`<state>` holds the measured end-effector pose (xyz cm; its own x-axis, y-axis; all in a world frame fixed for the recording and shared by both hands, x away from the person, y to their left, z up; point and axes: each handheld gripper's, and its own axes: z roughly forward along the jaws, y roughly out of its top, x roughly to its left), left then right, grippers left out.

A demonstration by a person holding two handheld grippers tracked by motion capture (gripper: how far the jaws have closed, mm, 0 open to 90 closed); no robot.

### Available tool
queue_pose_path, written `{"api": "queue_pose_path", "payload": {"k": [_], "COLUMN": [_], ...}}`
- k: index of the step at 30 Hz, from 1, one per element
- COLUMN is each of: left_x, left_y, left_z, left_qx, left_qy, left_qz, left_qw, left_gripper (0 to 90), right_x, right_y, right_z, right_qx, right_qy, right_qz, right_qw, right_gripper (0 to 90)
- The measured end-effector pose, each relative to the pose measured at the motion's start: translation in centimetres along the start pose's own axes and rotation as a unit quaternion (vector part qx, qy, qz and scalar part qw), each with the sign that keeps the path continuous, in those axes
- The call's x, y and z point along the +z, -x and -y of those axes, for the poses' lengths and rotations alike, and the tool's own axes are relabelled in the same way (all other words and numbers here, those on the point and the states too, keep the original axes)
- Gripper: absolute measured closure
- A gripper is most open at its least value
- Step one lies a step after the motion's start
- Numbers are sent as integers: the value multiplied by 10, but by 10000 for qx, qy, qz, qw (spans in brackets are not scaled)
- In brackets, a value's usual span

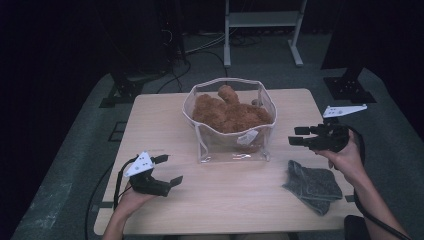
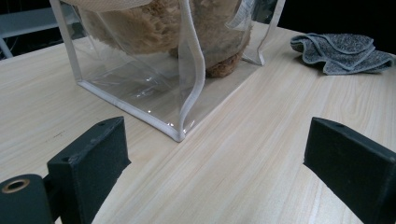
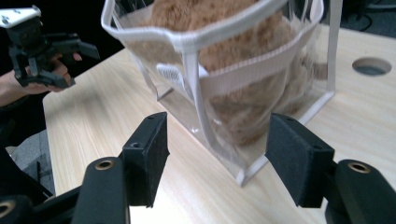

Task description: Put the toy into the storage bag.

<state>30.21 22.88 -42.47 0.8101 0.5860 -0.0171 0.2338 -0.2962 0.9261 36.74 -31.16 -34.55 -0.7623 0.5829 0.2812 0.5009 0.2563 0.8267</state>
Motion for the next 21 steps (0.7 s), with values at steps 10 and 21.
{"api": "queue_pose_path", "payload": {"k": [10, 21], "left_x": [0, 1], "left_y": [0, 2], "left_z": [0, 0], "left_qx": [12, 16], "left_qy": [-15, -23], "left_qz": [10, 34], "left_qw": [10000, 10000], "left_gripper": [52, 52], "right_x": [-3, -8], "right_y": [5, 12], "right_z": [29, 53], "right_qx": [205, 451], "right_qy": [46, 165], "right_qz": [10, 53], "right_qw": [9998, 9988], "right_gripper": [364, 355]}}
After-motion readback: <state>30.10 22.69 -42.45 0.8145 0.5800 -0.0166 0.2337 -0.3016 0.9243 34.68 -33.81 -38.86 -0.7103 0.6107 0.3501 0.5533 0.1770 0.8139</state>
